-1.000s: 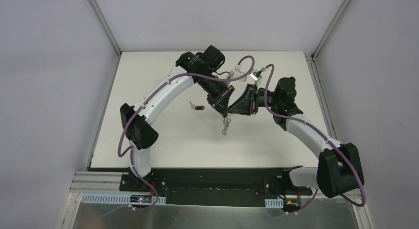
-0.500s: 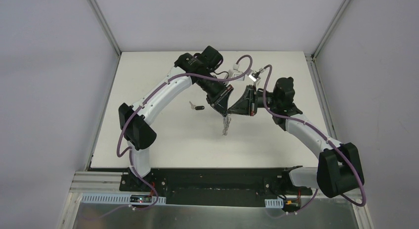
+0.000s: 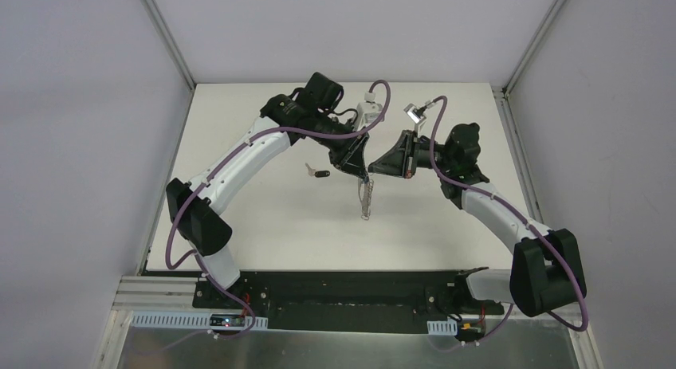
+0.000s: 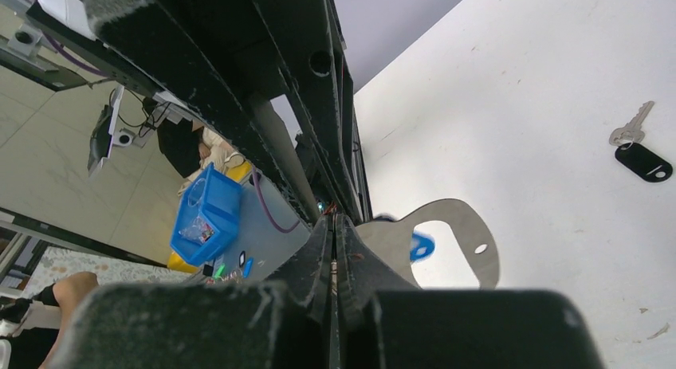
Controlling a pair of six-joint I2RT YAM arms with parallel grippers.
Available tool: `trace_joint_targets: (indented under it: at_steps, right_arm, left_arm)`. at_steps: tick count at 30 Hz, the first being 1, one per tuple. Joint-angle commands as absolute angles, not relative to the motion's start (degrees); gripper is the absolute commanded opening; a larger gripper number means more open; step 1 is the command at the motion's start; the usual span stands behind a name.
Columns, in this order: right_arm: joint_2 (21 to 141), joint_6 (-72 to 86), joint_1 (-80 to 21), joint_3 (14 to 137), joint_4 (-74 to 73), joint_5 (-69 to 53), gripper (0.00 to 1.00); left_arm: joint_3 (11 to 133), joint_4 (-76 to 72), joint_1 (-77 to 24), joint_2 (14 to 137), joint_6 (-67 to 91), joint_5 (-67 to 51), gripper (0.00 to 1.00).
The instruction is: Put the keys on the keyring
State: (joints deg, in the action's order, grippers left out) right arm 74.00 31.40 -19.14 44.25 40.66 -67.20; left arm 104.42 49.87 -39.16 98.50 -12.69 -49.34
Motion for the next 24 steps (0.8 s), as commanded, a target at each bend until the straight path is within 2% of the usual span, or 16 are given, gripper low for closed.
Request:
trace_joint_targets:
  at_steps: [1,10,24]
  right_arm:
    - [74.16,33.86,-18.53,47.37,44.74,-65.2,0.0]
    - [74.6,34.77,-18.04,47.25,44.73,-63.46,0.0]
    - [74.82,33.85,-17.18,46.54,42.65,-59.96,0.0]
  left_arm:
    - [103.39,47.04,-39.1,96.94,-13.51,-50.37,0.18]
    - [102.95,47.45,-39.29,97.16,-14.09,-49.71,0.06]
    - [102.48,45.65,-41.01,97.94,-11.99,-48.18,0.12]
